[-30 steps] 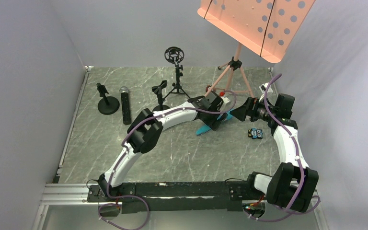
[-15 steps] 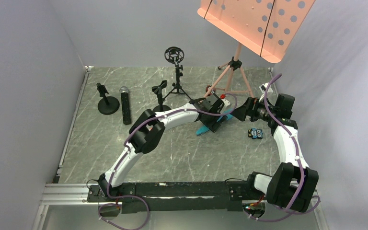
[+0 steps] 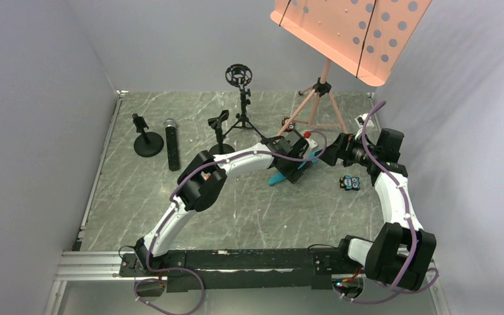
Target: Attach the microphones to the stand
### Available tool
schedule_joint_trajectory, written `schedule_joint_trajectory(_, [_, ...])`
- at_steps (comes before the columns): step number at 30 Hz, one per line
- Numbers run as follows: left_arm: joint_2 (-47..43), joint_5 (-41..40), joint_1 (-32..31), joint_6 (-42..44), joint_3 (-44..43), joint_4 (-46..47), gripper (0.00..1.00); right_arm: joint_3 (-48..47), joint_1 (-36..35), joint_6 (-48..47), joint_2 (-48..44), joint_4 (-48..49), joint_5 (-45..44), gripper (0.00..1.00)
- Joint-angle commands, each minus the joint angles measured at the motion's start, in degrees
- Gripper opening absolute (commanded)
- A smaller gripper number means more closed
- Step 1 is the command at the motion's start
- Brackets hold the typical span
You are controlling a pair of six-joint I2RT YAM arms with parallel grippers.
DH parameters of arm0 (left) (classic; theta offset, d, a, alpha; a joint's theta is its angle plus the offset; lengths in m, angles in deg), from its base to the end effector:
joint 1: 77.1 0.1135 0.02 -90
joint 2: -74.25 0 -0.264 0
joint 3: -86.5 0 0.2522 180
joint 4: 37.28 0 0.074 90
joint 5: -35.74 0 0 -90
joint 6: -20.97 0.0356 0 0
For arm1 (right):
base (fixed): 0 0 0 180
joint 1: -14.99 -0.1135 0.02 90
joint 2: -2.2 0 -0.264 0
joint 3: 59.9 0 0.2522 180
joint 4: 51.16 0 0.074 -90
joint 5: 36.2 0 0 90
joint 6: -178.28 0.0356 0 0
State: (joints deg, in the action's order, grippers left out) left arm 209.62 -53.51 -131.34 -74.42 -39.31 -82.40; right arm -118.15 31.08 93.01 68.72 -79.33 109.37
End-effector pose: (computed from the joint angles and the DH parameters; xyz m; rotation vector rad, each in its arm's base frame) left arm 0.3035 -0.4222 0.1677 1.0721 2.3477 -0.4232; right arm 0.2388 -0.0383 0.2635 -0.1588 2.0256 0.9315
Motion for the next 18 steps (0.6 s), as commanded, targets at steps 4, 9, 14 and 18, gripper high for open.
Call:
schedule_joint_trajectory(4, [-6.84,-2.11,-0.39,1.21,2.58,0.87,0.79,-0.6,0.51,0.75,-1.43,1.72,0.15,1.0])
schedule_joint_trajectory(9, [-12.31,-2.08,0.15,1.83,4.98,1.47,0.85,-0.54,0.9,0.9,-1.99,1.76,0.15,1.0])
schedule_joint_trajectory(14, [-17.7,-0.49,1.83,1.75,6.37,1.06,0.87,-0.6,0.89,0.82,-2.69,1.62,0.37,1.0])
schedule_joint_trajectory(18, [-20.67,4.12,3.17,1.09,9.03,2.79,0.87,-0.6,0.94,0.98,-2.4,1.59,0.44,1.0])
